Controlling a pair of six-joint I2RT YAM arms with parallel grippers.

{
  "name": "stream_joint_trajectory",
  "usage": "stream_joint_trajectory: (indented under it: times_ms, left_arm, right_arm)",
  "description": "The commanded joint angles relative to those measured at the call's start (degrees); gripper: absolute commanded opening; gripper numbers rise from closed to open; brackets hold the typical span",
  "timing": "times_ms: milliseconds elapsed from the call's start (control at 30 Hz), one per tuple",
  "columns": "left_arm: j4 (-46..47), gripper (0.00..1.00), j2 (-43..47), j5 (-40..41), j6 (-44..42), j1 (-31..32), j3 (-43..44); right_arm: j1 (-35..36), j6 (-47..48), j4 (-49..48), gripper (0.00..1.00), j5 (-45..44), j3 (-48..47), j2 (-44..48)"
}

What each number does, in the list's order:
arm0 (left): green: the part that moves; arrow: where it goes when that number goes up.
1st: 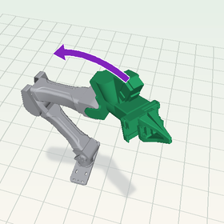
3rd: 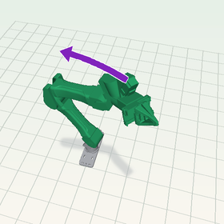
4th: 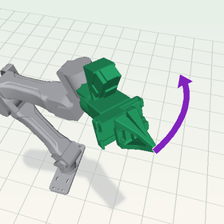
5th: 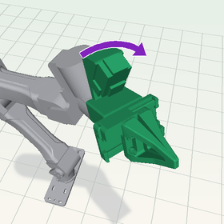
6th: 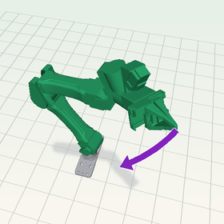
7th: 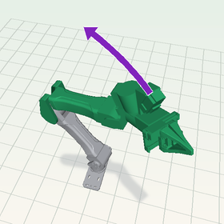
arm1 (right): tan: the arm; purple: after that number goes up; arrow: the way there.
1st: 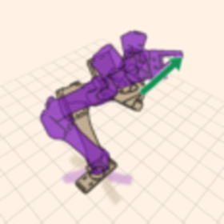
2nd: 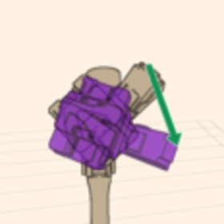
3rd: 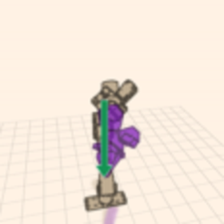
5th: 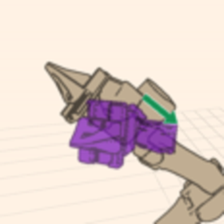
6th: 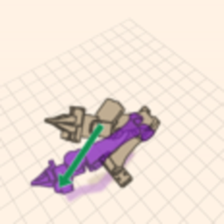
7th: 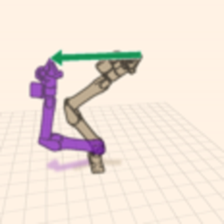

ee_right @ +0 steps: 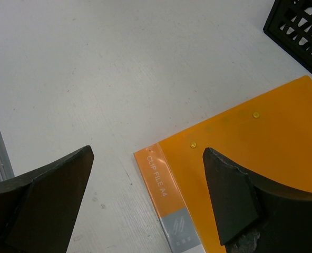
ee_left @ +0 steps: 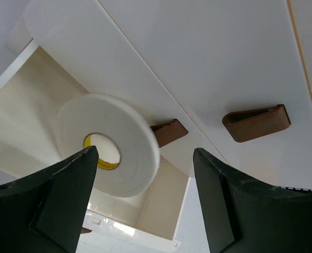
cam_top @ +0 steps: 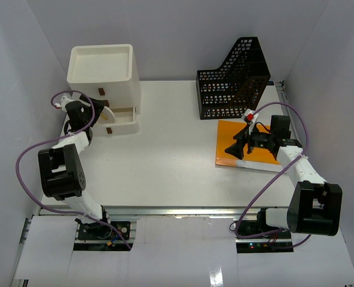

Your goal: Organize the desk

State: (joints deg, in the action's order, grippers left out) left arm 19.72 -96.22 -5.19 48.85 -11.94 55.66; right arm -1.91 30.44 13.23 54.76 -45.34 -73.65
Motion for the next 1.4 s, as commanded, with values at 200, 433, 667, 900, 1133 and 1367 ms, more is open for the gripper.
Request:
stream_joint_trajectory:
  times_ms: [200,433,667,900,1133,1367]
  left_arm:
    - [-9.5,0.45,9.3,0.4,-5.6,-0.7,1.9]
    - [-16.7,0.0,15.3,-1.0,-11.1,-0.9,-0.6]
    - [-15.6,0.08,8.4,-7.0,-15.4,-1.0,3.8]
    - [-13.9,0.17,-3.9,-18.4,-20.9,-1.0,13.7]
    - [-9.5,0.2,-8.0,-18.4,-22.7,-1.0,15.8]
    - [-2.3,0.2,-4.2,-17.7,-20.6,-1.0,9.3]
  right_arm:
    - [-0.4,0.5,-0.3,0.91,1.5,-2.3,-0.1]
    - [-0.4,0.4,-0.3,0.91,2.1,-2.3,-0.1]
    - [-0.4,0.3,-0.4,0.91,2.2,-2.1,-0.2]
    - [-0.4,0.6,-0.2,0.91,2.1,-2.2,-0.5]
    - [-0.4,1.2,0.3,0.91,1.9,-2.5,-1.3]
    - [-0.4,1.6,0.6,0.91,1.6,-2.5,-2.1]
